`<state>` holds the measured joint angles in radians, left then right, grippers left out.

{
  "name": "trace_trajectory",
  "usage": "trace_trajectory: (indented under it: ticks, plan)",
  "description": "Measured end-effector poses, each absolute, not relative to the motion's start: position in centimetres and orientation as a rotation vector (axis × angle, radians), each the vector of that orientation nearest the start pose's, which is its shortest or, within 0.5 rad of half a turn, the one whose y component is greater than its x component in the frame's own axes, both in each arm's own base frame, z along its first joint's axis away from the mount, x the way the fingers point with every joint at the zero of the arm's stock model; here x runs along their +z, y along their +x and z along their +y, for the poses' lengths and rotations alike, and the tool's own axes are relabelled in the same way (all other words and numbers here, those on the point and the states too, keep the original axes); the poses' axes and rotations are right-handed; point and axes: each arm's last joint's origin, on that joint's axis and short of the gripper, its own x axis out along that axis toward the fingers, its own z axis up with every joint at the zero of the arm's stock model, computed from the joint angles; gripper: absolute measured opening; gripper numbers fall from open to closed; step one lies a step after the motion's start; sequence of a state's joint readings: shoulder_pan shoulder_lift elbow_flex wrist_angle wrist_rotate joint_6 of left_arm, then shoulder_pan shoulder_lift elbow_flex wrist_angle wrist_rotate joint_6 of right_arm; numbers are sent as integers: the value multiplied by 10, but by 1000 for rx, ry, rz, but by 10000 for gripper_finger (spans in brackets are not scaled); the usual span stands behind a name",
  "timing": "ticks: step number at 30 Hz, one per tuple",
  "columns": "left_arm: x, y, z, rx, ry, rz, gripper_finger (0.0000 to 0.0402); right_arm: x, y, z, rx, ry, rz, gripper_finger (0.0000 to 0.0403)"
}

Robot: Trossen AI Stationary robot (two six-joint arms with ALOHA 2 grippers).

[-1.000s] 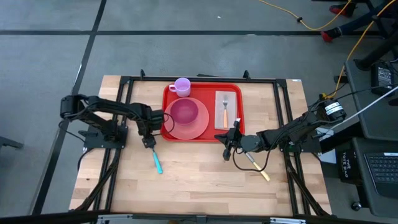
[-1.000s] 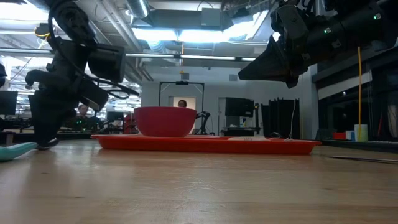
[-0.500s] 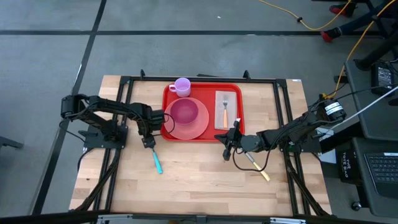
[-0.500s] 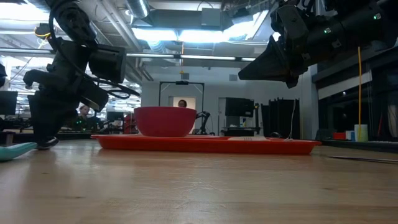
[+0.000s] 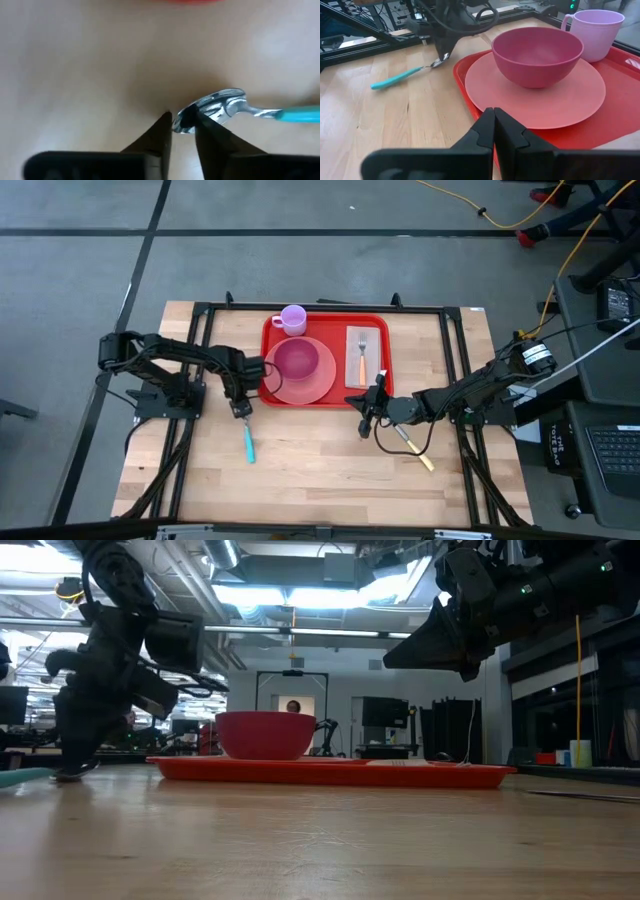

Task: Set up tray
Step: Put the blue spoon beside the orange fork on the brown napkin

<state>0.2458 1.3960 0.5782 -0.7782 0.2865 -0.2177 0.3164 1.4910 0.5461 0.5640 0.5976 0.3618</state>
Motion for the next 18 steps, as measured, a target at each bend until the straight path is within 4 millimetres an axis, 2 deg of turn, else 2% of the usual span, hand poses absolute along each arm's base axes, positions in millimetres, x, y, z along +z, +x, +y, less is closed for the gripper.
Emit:
trace_trajectory:
  ticks: [5,18]
  plan:
    - [131,183,35,79,-650,1513,11,169,268,70,-335,187,287,8]
    - [148,179,35,152,-670,1402,0,169,268,70,-334,183,289,8]
